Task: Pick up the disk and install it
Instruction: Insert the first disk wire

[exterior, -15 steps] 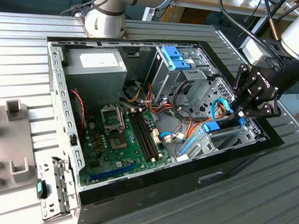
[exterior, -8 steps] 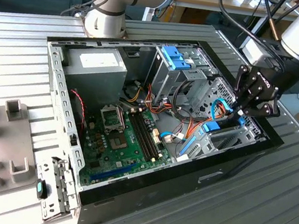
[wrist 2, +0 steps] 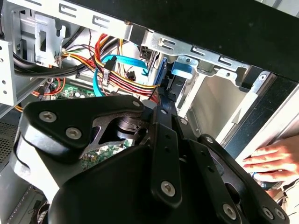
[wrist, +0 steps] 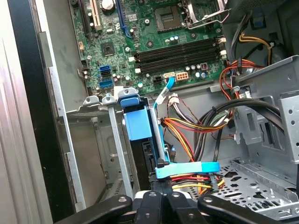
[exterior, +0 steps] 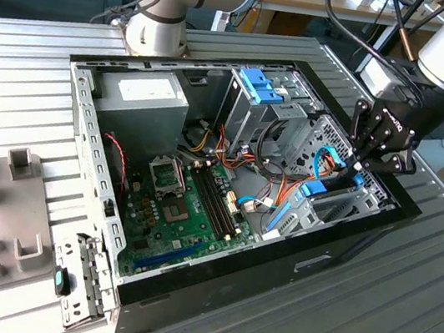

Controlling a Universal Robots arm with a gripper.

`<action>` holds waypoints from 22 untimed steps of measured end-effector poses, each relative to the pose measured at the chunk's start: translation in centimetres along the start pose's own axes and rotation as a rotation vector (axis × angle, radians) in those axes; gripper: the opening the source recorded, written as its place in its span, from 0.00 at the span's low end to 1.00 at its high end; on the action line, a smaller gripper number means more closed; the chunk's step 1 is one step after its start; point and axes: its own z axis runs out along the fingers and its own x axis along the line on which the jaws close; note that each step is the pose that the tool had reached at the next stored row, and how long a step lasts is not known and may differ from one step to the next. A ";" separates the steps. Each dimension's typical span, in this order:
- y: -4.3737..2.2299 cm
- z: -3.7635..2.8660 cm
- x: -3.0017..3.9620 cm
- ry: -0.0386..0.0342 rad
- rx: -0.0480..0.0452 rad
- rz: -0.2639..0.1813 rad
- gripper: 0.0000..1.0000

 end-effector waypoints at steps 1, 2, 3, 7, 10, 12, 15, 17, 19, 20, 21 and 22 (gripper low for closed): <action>-0.07 0.00 0.13 0.0000 0.0000 0.000 0.11; -0.09 0.00 0.17 0.0000 0.0000 0.000 0.11; -0.10 0.03 0.19 0.0000 0.0000 0.000 0.11; -0.10 0.06 0.18 0.0000 0.0000 0.000 0.11; -0.10 0.07 0.18 0.0000 0.0000 0.000 0.11; -0.10 0.09 0.19 -0.0001 -0.0001 0.001 0.11; -0.08 -0.17 0.18 0.0000 0.0000 0.001 0.24; -0.01 -0.98 0.05 -0.0004 -0.0001 0.000 0.24; -0.02 -0.92 0.04 -0.0205 -0.0046 -0.001 0.24; -0.02 -0.92 0.04 -0.0343 -0.0077 -0.001 0.24; -0.08 -0.90 0.02 -0.0398 -0.0089 -0.002 0.24; -0.18 -0.77 0.01 -0.0402 -0.0090 -0.002 0.24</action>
